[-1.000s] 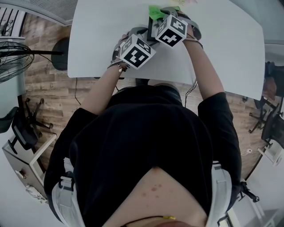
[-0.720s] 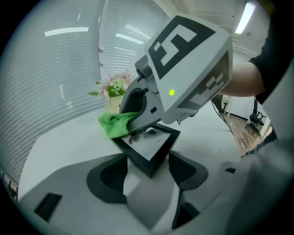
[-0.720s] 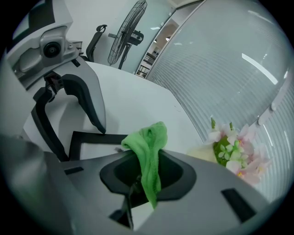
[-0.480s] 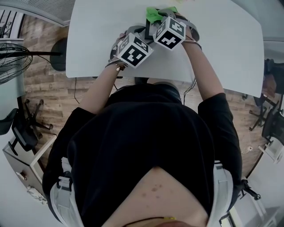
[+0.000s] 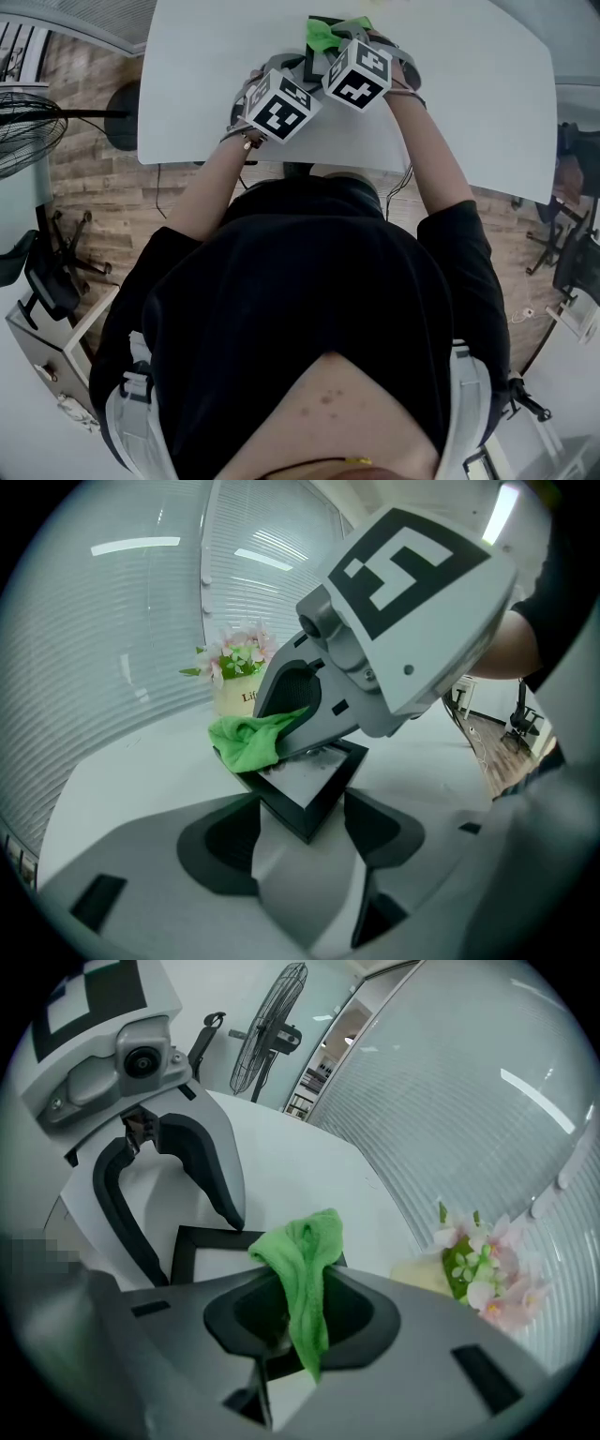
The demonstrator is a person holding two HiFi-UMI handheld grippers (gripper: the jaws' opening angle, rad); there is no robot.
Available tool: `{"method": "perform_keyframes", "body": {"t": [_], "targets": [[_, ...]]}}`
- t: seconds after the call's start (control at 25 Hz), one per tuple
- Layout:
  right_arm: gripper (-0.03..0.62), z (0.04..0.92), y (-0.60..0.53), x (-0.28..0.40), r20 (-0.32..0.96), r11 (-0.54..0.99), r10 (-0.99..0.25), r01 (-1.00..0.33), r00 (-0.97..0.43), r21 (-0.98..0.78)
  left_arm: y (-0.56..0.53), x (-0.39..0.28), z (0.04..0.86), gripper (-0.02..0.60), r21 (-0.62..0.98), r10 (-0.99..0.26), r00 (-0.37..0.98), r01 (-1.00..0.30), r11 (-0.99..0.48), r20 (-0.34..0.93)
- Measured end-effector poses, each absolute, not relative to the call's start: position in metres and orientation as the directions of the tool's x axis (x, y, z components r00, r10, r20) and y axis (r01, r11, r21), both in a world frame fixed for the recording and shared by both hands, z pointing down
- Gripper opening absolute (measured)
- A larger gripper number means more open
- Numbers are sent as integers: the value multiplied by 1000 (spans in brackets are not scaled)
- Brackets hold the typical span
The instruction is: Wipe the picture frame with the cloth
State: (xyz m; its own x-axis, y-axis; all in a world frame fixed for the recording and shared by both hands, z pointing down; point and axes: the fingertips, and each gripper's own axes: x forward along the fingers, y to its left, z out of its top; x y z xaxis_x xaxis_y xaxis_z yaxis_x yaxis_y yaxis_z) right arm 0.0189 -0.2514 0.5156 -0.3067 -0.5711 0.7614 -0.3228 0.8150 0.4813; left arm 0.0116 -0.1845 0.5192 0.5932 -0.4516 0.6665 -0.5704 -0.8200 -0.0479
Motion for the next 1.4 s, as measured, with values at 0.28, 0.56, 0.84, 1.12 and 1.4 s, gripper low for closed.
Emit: {"method": "perform_keyframes", "body": {"t": [0.28, 0.56, 0.84, 1.12, 1.4], "targets": [[97, 515, -242, 17, 763, 819, -566, -315, -311, 480, -184, 10, 518, 291, -50, -454, 592, -572, -819, 665], [97, 515, -234, 18, 767, 825, -560, -299, -314, 480, -184, 11, 518, 291, -55, -457, 593, -570, -820, 663], [97, 516, -226, 18, 769, 831, -551, -294, -324, 472, -184, 12, 519, 291, -55, -456, 593, -569, -820, 664], [97, 515, -220, 20, 772, 836, -545, -282, -328, 470, -184, 14, 518, 291, -55, -456, 594, -568, -821, 663], [97, 516, -212, 19, 778, 845, -532, -263, -335, 465, -184, 13, 519, 291, -56, -456, 593, -569, -820, 664]]}}
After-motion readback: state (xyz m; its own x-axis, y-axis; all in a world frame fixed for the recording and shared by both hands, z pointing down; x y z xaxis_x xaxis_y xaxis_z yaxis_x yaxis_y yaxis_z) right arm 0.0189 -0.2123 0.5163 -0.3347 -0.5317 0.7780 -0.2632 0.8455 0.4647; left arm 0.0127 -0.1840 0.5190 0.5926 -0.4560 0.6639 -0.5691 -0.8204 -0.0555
